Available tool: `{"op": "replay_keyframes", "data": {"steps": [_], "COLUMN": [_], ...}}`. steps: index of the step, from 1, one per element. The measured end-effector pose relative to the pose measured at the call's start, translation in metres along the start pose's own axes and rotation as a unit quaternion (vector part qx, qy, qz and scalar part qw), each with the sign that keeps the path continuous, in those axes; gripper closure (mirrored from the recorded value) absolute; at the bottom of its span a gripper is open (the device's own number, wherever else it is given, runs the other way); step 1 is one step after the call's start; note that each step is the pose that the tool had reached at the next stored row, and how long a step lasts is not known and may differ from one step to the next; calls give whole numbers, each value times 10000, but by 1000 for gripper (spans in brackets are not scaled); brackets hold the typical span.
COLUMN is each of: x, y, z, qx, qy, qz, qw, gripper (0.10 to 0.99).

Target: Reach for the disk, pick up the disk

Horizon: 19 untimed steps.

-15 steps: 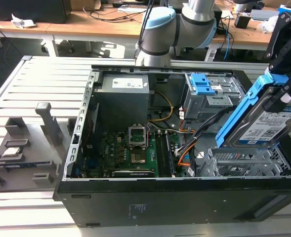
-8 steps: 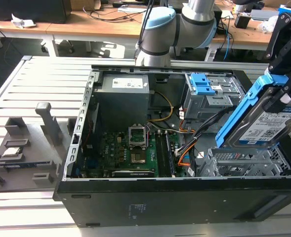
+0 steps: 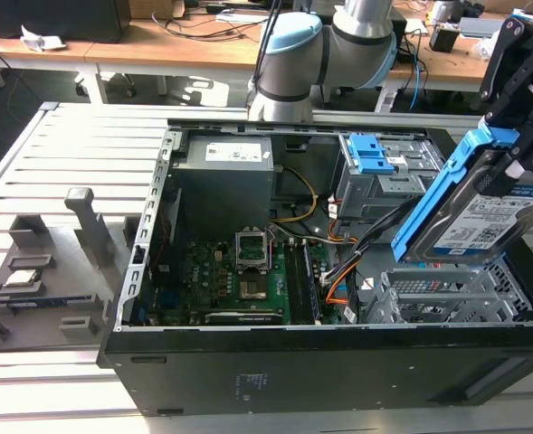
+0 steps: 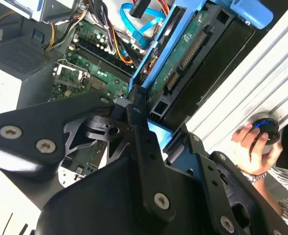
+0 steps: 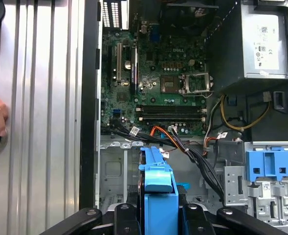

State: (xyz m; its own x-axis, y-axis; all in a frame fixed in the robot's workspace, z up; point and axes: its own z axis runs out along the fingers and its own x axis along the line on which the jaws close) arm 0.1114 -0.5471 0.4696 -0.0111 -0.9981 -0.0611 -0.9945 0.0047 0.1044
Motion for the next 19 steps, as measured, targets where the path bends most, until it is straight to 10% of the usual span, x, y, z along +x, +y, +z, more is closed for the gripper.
{"op": "replay_keyframes", "data": {"steps": [19], "x": [61], "y": [-22], "z": [75], "qx": [0], "qy": [1], "qz": [-10], "qw": [10000], "gripper": [722]}}
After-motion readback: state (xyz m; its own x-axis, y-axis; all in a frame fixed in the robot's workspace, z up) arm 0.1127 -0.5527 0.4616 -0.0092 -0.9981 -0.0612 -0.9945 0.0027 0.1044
